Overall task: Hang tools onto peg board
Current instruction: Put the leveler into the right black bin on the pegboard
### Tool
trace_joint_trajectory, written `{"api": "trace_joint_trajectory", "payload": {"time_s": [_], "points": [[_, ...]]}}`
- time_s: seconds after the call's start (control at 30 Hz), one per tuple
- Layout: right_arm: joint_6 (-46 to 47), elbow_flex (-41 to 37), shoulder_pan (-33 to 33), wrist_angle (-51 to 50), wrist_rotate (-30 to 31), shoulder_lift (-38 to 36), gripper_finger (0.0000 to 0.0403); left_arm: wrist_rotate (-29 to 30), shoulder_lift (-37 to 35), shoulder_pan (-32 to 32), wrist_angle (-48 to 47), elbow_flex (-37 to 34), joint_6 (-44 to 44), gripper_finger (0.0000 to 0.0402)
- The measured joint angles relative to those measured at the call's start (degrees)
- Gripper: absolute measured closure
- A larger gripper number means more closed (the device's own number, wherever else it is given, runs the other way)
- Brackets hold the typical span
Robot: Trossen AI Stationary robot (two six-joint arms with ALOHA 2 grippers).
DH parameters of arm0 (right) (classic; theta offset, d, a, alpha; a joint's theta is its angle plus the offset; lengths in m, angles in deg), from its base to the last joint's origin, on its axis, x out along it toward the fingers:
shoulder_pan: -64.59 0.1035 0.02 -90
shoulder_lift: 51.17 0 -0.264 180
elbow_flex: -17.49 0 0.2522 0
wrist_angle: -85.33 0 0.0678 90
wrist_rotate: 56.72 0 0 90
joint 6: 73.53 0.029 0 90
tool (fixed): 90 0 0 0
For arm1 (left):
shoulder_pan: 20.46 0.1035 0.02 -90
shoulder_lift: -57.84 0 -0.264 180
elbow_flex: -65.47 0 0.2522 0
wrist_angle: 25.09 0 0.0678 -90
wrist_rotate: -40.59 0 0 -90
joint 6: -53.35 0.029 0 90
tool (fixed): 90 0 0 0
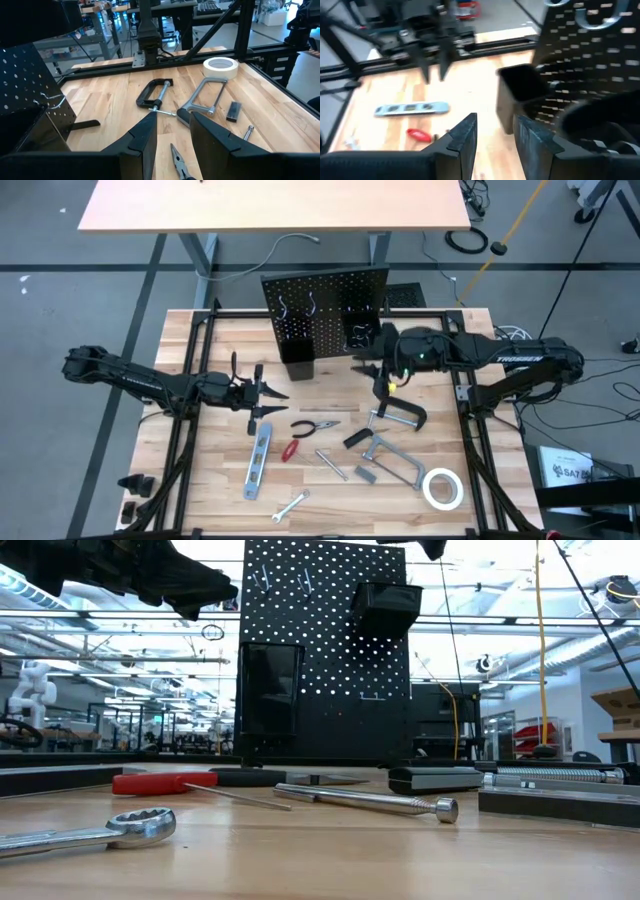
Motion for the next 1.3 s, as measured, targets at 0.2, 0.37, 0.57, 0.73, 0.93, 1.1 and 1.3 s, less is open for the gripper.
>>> {"api": "trace_joint_trajectory", "payload": {"time_s": [0.2,0.37,0.57,0.73,0.93,1.1,1.3], "points": [[0.0,0.0,5.9,0.1,-0.1,4.3,0.0282,0.0,0.0,0.0,0.1,0.0,0.0,0.0281],[0.2,0.0,10.5,0.4,-0.1,10.1,0.0282,0.0,0.0,0.0,0.0,0.0,0.0,0.0281],[0.3,0.0,15.0,0.3,-0.4,17.3,0.0282,0.0,0.0,0.0,0.0,0.0,0.0,0.0281],[7.6,0.0,18.3,-1.4,-1.7,21.8,0.0282,0.0,0.0,0.0,0.0,0.0,0.0,0.0281],[20.5,0.0,21.4,-2.7,-5.1,27.0,0.0282,0.0,0.0,0.0,0.1,0.0,0.0,0.0281],[35.6,0.0,22.4,-4.6,-7.1,31.0,0.0282,0.0,0.0,0.0,0.2,0.0,0.0,0.0281],[42.3,0.0,22.3,-9.3,-13.2,32.0,0.0259,0.0,0.0,0.0,0.2,0.0,0.0,0.0281]]}}
